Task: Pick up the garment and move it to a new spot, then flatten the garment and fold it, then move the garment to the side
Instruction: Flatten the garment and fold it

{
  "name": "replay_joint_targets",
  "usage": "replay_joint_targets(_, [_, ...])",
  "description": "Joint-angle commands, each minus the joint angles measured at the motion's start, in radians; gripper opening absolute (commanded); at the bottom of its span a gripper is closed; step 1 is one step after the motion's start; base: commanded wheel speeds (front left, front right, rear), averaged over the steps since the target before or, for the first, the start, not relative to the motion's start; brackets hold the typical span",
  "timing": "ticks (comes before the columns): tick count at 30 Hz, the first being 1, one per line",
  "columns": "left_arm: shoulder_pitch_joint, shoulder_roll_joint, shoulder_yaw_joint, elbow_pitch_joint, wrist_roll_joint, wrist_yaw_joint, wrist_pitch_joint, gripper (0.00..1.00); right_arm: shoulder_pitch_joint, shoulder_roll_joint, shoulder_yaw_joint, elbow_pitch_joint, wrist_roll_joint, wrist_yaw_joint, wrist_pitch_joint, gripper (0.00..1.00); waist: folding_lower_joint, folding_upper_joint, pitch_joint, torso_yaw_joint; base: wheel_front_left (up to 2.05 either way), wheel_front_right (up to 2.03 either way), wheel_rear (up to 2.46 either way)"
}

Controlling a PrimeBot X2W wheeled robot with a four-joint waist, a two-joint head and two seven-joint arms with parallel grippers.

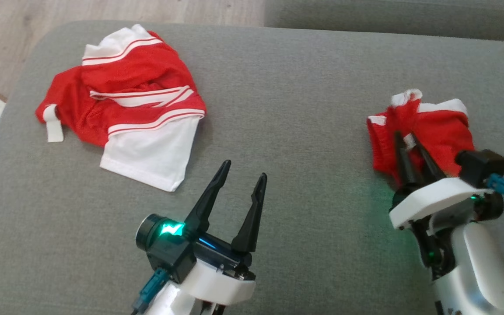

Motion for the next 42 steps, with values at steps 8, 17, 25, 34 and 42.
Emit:
replay_joint_targets(8, [0.006, -0.001, 0.027, -0.051, -0.010, 0.018, -0.005, 1.00, 0.035, 0.021, 0.052, -0.171, 0.042, 0.007, -0.031, 1.00, 0.0001, -0.0001, -0.035, 0.025, 0.00, 0.00, 0.00])
replay_joint_targets(17, [0.068, -0.001, 0.055, -0.065, -0.011, 0.033, -0.005, 1.00, 0.192, -0.052, -0.136, -0.224, 0.074, 0.007, -0.014, 1.00, 0.0001, -0.0001, -0.103, 0.024, 0.00, 0.00, 0.00])
replay_joint_targets(25, [0.187, -0.001, 0.134, -0.064, 0.021, 0.103, -0.005, 1.00, 0.303, -0.131, -0.105, -0.163, 0.155, 0.007, -0.158, 1.00, 0.0001, -0.0001, -0.189, 0.028, 0.00, 0.00, 0.00])
replay_joint_targets(34, [0.290, 0.005, 0.218, -0.027, 0.072, 0.095, -0.005, 1.00, 0.427, -0.090, -0.092, -0.027, -0.098, 0.007, -0.327, 1.00, 0.0001, -0.0001, -0.268, 0.043, 0.00, 0.00, 0.00])
replay_joint_targets(42, [0.300, 0.010, 0.253, 0.029, 0.104, 0.048, -0.005, 1.00, 0.512, 0.011, -0.134, -0.128, -0.198, 0.007, -0.331, 1.00, 0.0001, -0.0001, -0.273, 0.017, 0.00, 0.00, 0.00])
